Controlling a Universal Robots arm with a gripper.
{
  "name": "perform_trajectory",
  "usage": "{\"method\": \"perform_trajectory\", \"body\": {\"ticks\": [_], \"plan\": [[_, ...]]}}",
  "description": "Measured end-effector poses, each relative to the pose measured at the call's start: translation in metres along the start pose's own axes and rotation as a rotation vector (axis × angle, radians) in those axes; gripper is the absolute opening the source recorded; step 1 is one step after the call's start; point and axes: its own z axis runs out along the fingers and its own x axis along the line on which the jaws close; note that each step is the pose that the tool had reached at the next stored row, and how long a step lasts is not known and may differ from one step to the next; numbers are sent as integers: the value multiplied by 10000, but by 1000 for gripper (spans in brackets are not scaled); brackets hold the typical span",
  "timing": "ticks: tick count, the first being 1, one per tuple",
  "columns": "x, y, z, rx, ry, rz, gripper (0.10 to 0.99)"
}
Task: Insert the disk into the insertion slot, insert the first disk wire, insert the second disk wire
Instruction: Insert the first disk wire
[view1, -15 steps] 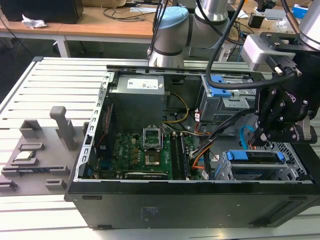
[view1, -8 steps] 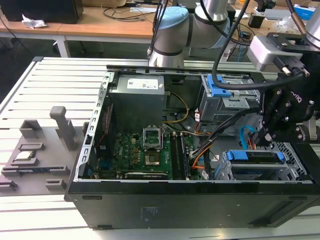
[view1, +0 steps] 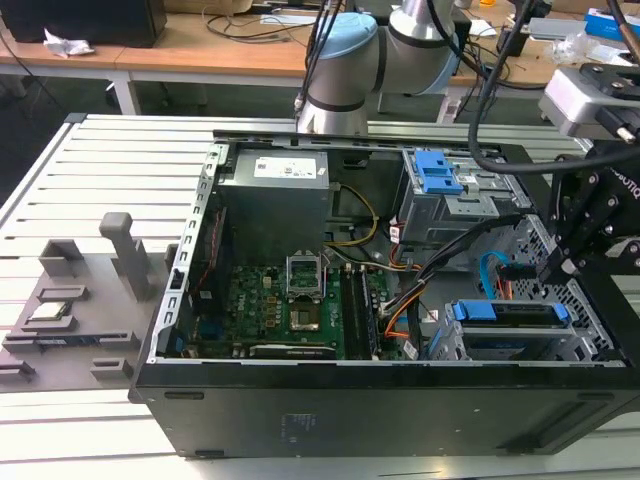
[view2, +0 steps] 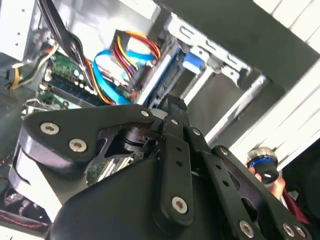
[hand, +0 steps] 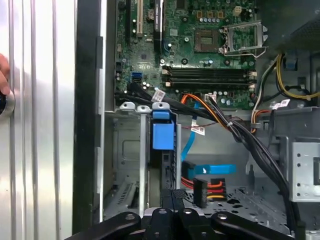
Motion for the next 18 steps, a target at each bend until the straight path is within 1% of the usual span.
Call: {"method": "perform_trajectory", "body": {"ticks": [1, 2, 3, 6, 7, 8, 9, 11, 12, 14, 16, 18], "plan": [[-53, -12, 6, -1, 6, 0, 106], [-155, -13, 50, -2, 7, 1, 106], [-193, -14, 90, -4, 6, 1, 106], [-197, -14, 90, -3, 10, 0, 114], [-197, -14, 90, -4, 10, 1, 169], [-198, -14, 90, -4, 10, 1, 169], [-198, -14, 90, -4, 9, 1, 235], [-199, -14, 90, -4, 10, 1, 235], [-201, -14, 92, -4, 12, 1, 302], [-225, -12, 106, -3, 38, 0, 302], [-265, -8, 156, -1, 88, 4, 302], [-270, -7, 197, -1, 131, 5, 302]]}}
